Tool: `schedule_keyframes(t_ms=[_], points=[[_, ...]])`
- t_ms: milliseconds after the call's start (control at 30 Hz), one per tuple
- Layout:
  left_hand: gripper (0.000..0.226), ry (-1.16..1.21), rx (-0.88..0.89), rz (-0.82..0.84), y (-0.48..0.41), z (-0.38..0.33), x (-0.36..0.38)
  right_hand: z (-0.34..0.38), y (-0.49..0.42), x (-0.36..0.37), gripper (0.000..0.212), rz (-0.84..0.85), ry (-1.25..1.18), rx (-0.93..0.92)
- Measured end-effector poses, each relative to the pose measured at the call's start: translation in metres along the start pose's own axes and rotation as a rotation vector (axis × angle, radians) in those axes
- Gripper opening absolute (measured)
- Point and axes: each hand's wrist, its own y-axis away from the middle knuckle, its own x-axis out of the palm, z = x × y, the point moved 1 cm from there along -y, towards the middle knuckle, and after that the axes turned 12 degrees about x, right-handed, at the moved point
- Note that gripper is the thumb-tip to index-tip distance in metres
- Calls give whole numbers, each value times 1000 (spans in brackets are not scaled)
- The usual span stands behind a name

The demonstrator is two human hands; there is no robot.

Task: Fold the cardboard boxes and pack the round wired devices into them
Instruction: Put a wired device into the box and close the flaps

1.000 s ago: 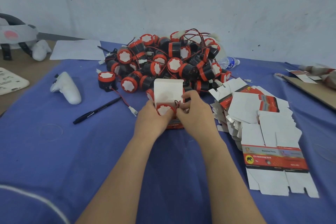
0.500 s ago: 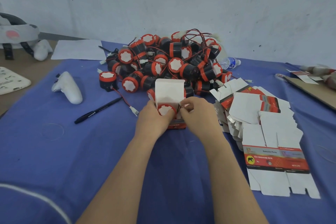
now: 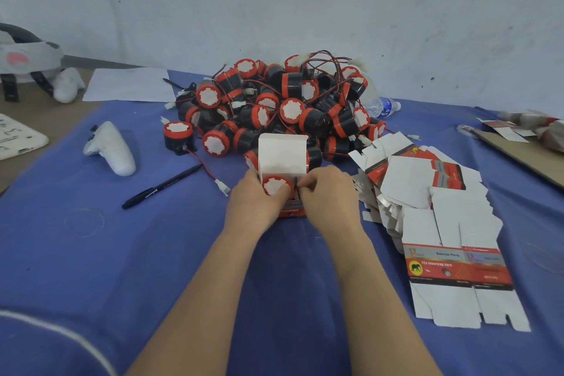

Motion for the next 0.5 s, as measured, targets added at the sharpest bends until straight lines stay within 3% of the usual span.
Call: schedule_keyframes(t_ms=[200,367,500], points=[[39,-11,9,-13,1,0,-1,2,2,-3,19,-60,-97,8],[41,0,7,-16,1,0,0,2,4,1,35,-76,-5,-3],[40,1,5,-22,1,0,0,0,1,1,20,-101,-32,24]])
